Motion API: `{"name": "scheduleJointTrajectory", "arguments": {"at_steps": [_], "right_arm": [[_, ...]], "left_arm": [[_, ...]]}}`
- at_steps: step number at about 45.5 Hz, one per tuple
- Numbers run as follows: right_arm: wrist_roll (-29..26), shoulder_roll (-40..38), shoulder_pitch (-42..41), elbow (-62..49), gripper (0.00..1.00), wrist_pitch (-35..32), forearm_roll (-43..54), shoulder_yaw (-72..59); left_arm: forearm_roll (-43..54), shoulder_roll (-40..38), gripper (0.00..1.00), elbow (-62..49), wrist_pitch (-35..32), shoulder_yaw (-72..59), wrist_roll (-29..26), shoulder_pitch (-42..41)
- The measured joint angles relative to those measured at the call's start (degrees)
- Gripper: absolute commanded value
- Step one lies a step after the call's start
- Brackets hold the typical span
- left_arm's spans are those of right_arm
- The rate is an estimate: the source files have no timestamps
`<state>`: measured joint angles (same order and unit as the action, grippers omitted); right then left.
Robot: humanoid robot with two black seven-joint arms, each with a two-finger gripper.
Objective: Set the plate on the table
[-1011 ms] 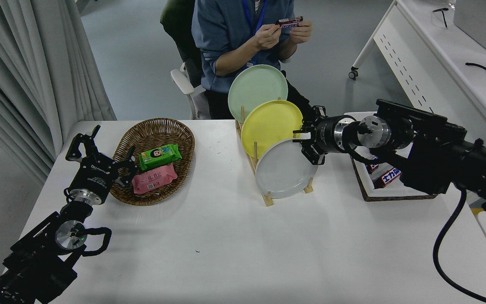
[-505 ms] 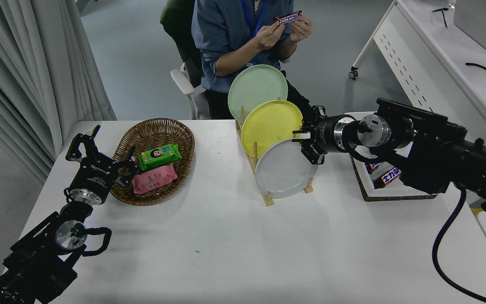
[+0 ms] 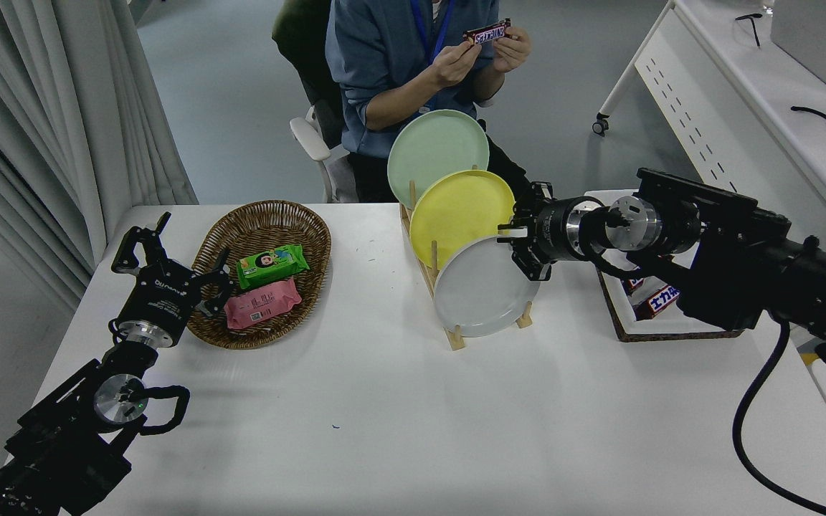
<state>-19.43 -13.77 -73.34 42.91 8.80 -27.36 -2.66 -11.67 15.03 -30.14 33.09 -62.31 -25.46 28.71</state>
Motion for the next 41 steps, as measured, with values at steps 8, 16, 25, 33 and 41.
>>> {"name": "scheduleJointTrajectory", "arguments": {"at_steps": [8, 16, 25, 33, 41], "right_arm": [[-0.03, 0.15, 0.02, -0.30, 0.12, 0.09, -0.08, 0.00], [-0.08, 0.29, 0.03, -0.43, 0.06, 0.14, -0.12, 0.01], [-0.81, 0.36, 0.06, -0.49, 0.04, 0.15, -0.14, 0.04], [-1.73, 0.22, 0.02, -0.22, 0.00, 0.07, -0.15, 0.09], [-4.15, -1.53, -0.93, 1.09, 0.00, -0.16, -0.13, 1.96]], "left_arm": [[-0.01, 0.00, 1.00, 0.01, 0.00, 0.00, 0.00, 0.00], [-0.03, 0.00, 1.00, 0.01, 0.00, 0.00, 0.00, 0.00], [-0.03, 0.00, 1.00, 0.03, 0.00, 0.00, 0.00, 0.00], [-0.02, 0.00, 1.00, 0.03, 0.00, 0.00, 0.02, 0.00], [-0.01, 0.00, 1.00, 0.03, 0.00, 0.00, 0.02, 0.00]]}}
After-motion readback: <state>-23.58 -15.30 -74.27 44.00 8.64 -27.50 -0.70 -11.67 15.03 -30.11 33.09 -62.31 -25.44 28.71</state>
